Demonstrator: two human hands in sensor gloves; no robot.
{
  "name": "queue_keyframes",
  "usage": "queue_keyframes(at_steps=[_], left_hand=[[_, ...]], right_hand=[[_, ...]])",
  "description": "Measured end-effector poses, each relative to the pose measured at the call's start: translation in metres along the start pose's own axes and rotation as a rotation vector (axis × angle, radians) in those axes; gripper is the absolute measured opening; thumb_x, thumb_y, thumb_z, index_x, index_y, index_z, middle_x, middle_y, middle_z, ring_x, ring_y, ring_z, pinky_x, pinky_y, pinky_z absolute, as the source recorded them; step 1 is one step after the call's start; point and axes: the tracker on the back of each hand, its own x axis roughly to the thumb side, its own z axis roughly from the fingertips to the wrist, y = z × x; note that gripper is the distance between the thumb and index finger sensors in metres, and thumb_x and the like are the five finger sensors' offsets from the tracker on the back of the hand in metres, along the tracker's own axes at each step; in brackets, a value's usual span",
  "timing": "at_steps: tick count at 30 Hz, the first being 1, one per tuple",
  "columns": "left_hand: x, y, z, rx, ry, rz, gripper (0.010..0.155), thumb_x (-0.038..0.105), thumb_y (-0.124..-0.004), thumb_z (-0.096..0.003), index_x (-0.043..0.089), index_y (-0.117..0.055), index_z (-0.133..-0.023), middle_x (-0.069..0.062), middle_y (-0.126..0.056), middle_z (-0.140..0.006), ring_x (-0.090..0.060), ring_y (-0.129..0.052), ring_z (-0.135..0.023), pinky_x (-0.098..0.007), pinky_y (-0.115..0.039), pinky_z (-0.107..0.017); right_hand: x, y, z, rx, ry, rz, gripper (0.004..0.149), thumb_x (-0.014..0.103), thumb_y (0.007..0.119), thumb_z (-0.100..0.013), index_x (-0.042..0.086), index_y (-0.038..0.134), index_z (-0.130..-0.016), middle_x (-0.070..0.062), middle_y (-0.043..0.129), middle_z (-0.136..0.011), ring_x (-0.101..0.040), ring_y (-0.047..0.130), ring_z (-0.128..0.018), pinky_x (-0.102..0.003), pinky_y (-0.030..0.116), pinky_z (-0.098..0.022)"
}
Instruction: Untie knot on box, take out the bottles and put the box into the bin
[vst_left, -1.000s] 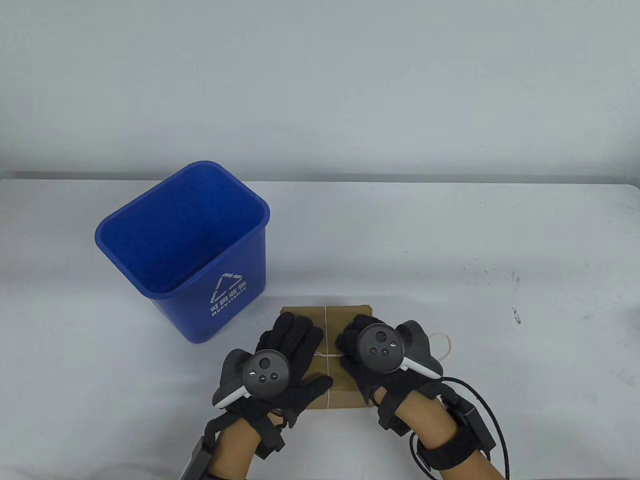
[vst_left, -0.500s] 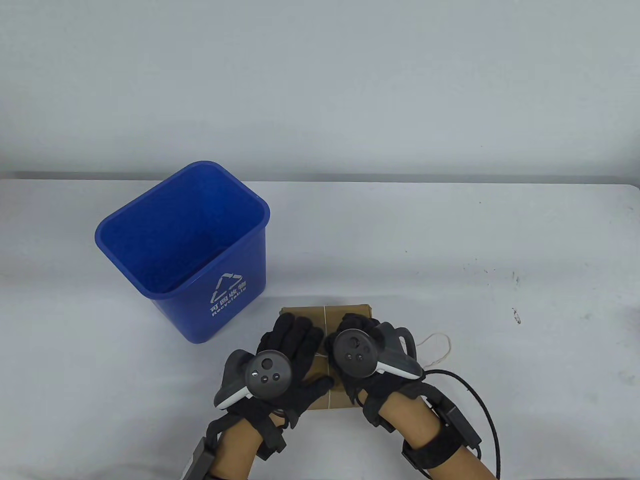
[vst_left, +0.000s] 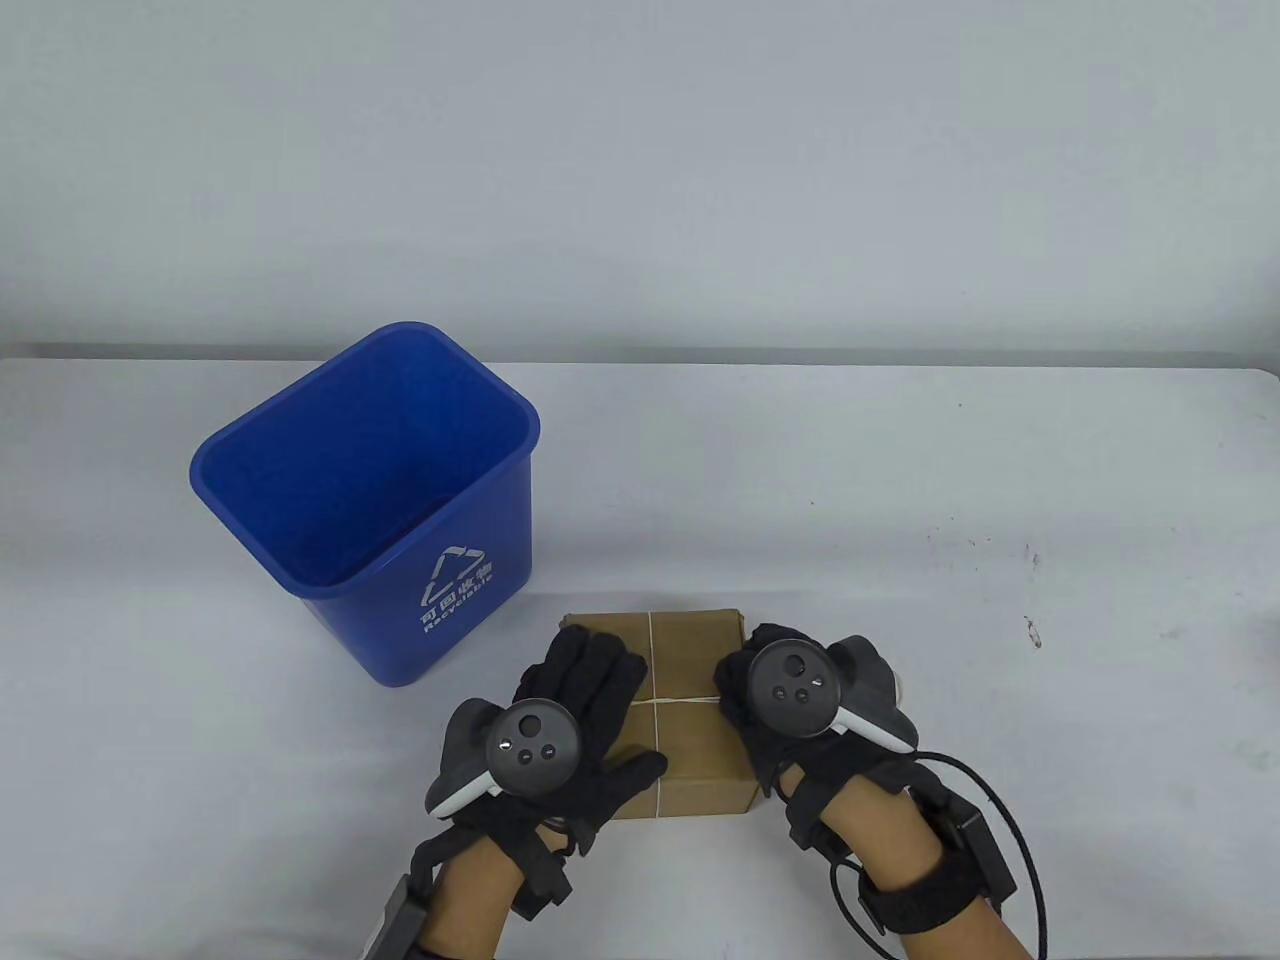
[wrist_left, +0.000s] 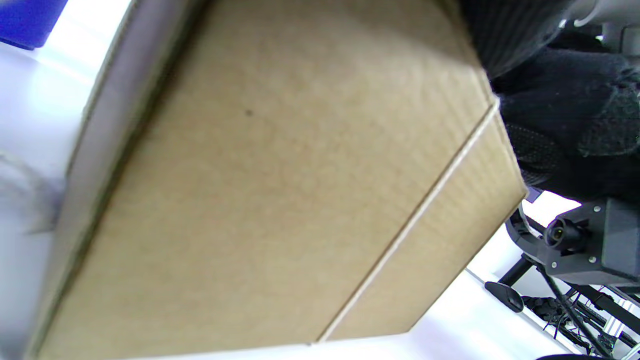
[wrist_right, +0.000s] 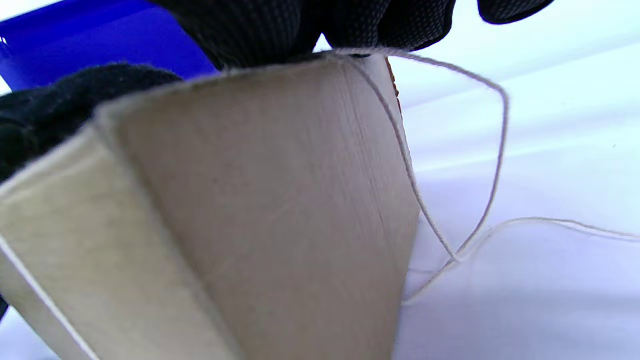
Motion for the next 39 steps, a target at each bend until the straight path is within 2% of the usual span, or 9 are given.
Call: queue_keyframes(at_steps=[14,19,39], left_hand=[[-0.001,0.0,0.002,0.015,-0.005,0.002,0.091,0.065,-0.066,-0.0492,0.02,-0.026,-0.118,-0.006,-0.012,-0.121,-0.042,0.001,-0.112,-0.077,-0.022,-0.074],[-0.002,0.0,0.003,0.019,-0.004,0.004,0.091,0.064,-0.066,-0.0493,0.02,-0.026,-0.118,-0.006,-0.013,-0.121,-0.041,0.001,-0.112,-0.077,-0.022,-0.074],[-0.003,0.0,0.005,0.023,-0.003,0.012,0.091,0.064,-0.066,-0.0493,0.02,-0.026,-0.118,-0.005,-0.013,-0.121,-0.041,0.001,-0.112,-0.077,-0.022,-0.074]], right_hand=[[-0.024,-0.008,0.006,-0.008,0.012,-0.055,0.035,0.026,0.067,-0.048,0.016,0.065,-0.082,-0.013,0.06,-0.087,-0.05,0.053,-0.094,-0.072,0.045,-0.064],[-0.036,-0.005,0.003,0.029,0.063,0.012,0.035,0.025,0.068,-0.048,0.016,0.066,-0.081,-0.013,0.061,-0.086,-0.05,0.054,-0.094,-0.072,0.045,-0.064],[-0.095,0.011,-0.007,0.138,0.273,0.014,0.034,0.025,0.07,-0.048,0.015,0.068,-0.081,-0.012,0.061,-0.089,-0.053,0.051,-0.095,-0.072,0.043,-0.064]])
